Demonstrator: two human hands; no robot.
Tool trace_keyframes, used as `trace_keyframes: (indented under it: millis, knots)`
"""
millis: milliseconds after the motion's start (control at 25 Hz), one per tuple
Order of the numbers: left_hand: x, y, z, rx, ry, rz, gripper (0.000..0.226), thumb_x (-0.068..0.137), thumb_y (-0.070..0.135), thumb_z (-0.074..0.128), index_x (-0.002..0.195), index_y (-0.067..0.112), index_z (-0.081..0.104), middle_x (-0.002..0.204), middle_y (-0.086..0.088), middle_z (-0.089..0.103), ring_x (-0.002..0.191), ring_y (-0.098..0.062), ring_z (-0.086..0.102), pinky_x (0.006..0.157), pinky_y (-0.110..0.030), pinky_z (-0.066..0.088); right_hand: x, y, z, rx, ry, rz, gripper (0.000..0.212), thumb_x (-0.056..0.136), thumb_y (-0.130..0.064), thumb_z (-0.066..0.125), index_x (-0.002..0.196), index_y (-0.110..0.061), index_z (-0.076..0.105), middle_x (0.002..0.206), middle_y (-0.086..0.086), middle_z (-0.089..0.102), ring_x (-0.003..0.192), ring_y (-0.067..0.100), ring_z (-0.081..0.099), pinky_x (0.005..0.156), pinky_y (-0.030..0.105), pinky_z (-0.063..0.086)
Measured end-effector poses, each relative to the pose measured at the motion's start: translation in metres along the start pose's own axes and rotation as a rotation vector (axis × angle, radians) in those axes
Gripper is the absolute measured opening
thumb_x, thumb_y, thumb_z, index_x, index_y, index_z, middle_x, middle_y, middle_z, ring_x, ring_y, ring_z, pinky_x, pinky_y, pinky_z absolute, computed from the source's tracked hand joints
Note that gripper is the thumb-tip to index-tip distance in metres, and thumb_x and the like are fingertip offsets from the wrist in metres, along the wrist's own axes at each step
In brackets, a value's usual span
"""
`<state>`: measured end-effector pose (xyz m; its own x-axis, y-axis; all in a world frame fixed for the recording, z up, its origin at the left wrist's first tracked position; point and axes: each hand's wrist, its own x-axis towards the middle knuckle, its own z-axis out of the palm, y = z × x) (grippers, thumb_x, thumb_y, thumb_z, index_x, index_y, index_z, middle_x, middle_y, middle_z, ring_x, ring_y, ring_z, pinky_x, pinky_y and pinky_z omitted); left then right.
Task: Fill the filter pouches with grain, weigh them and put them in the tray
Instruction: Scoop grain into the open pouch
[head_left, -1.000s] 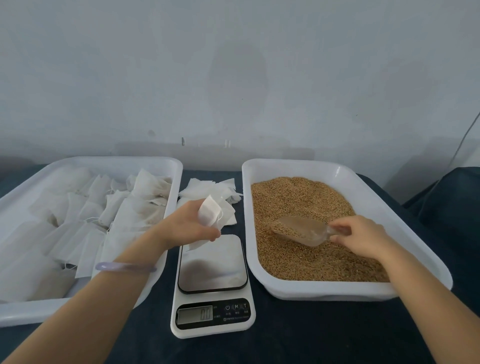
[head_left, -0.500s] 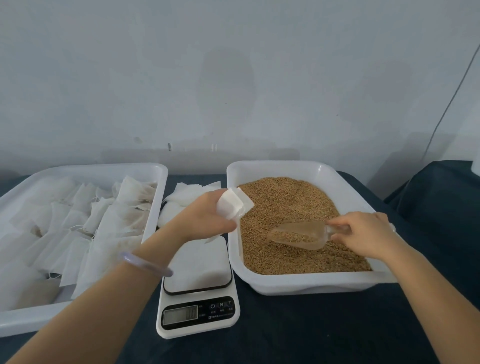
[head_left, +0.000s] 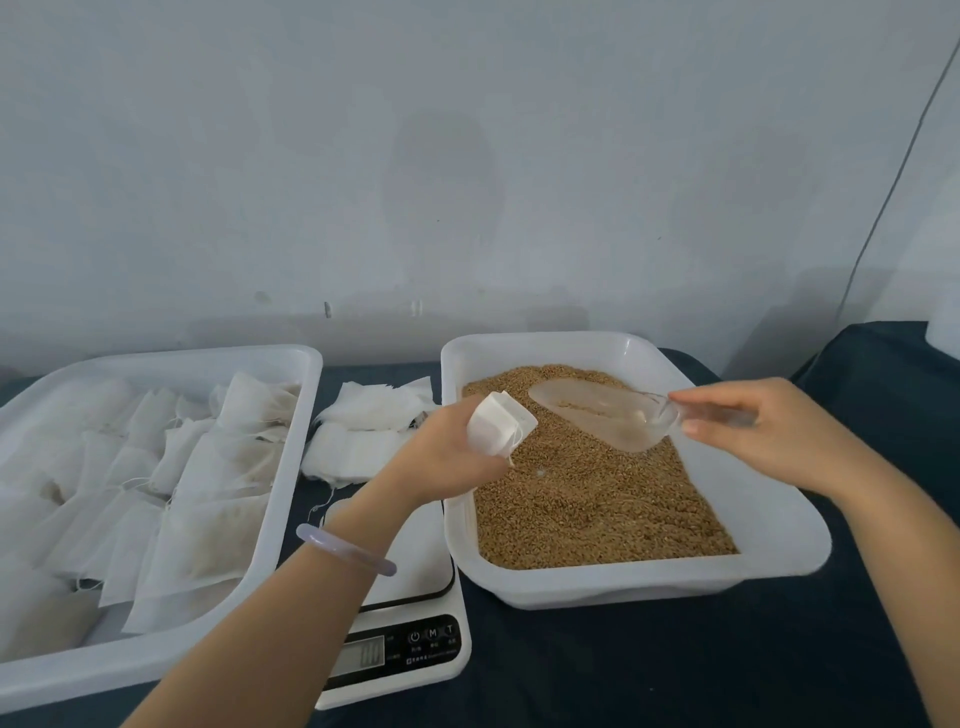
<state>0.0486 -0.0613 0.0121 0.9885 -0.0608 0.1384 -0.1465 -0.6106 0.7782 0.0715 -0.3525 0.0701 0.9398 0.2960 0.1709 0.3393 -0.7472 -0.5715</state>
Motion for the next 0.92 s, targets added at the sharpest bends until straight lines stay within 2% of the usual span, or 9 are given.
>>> trace_keyframes:
  millis: [160, 280, 360, 440, 600, 720, 920]
  knots:
    - [0.001, -0.001, 0.007, 0.029, -0.026, 0.009, 0.035, 0.074, 0.017, 0.07, 0.103, 0.028, 0.052, 0.086, 0.01, 0.058, 0.081, -0.011, 0.058, 0.066, -0.026, 0.049, 0.005, -0.016, -0.008, -0.12, -0.079, -0.019, 0.028, 0.083, -0.029, 0.068, 0.104, -0.047, 0.062, 0.102, -0.026, 0.06, 0.111, 0.005, 0.053, 0.109, 0.043, 0.033]
    - [0.0, -0.002, 0.012, 0.081, -0.058, 0.013, 0.037, 0.072, 0.024, 0.074, 0.102, 0.022, 0.053, 0.088, 0.009, 0.057, 0.082, -0.014, 0.058, 0.066, -0.025, 0.048, 0.009, -0.024, -0.01, -0.224, -0.101, -0.029, 0.028, 0.083, -0.03, 0.068, 0.105, -0.046, 0.063, 0.111, -0.018, 0.064, 0.114, 0.008, 0.053, 0.107, 0.035, 0.032]
    - [-0.001, -0.001, 0.015, 0.097, -0.092, 0.028, 0.045, 0.067, 0.034, 0.08, 0.102, 0.024, 0.052, 0.09, 0.01, 0.058, 0.082, -0.009, 0.059, 0.065, -0.023, 0.049, 0.013, -0.03, -0.015, -0.32, -0.116, -0.043, 0.029, 0.083, -0.032, 0.068, 0.11, -0.043, 0.063, 0.117, -0.017, 0.062, 0.115, 0.006, 0.051, 0.1, 0.028, 0.032]
    - [-0.001, 0.002, 0.019, 0.108, -0.092, 0.034, 0.048, 0.063, 0.042, 0.081, 0.097, 0.028, 0.051, 0.09, 0.011, 0.06, 0.081, -0.008, 0.06, 0.063, -0.022, 0.049, 0.016, -0.036, -0.02, -0.368, -0.145, -0.039, 0.03, 0.082, -0.034, 0.068, 0.11, -0.044, 0.063, 0.118, -0.018, 0.061, 0.114, 0.006, 0.05, 0.094, 0.024, 0.032]
    - [0.002, 0.007, 0.025, 0.137, -0.067, 0.029, 0.05, 0.06, 0.05, 0.081, 0.092, 0.032, 0.047, 0.088, 0.011, 0.059, 0.083, -0.011, 0.059, 0.065, -0.026, 0.051, 0.02, -0.046, -0.028, -0.514, -0.091, -0.085, 0.03, 0.082, -0.037, 0.066, 0.111, -0.045, 0.063, 0.114, -0.015, 0.064, 0.112, 0.009, 0.054, 0.105, 0.034, 0.031]
    - [0.004, 0.009, 0.03, 0.136, -0.046, 0.003, 0.052, 0.058, 0.054, 0.081, 0.09, 0.032, 0.047, 0.087, 0.013, 0.058, 0.082, -0.009, 0.058, 0.069, -0.032, 0.053, 0.022, -0.049, -0.031, -0.575, -0.043, -0.126, 0.029, 0.083, -0.038, 0.066, 0.111, -0.045, 0.062, 0.111, -0.016, 0.065, 0.111, 0.008, 0.053, 0.105, 0.034, 0.029]
    - [0.004, 0.01, 0.033, 0.12, -0.035, -0.006, 0.047, 0.059, 0.058, 0.078, 0.08, 0.035, 0.042, 0.081, 0.014, 0.056, 0.072, -0.004, 0.055, 0.055, -0.023, 0.041, 0.024, -0.05, -0.03, -0.621, 0.0, -0.177, 0.029, 0.082, -0.039, 0.065, 0.11, -0.046, 0.062, 0.108, -0.018, 0.064, 0.109, 0.007, 0.053, 0.103, 0.031, 0.02]
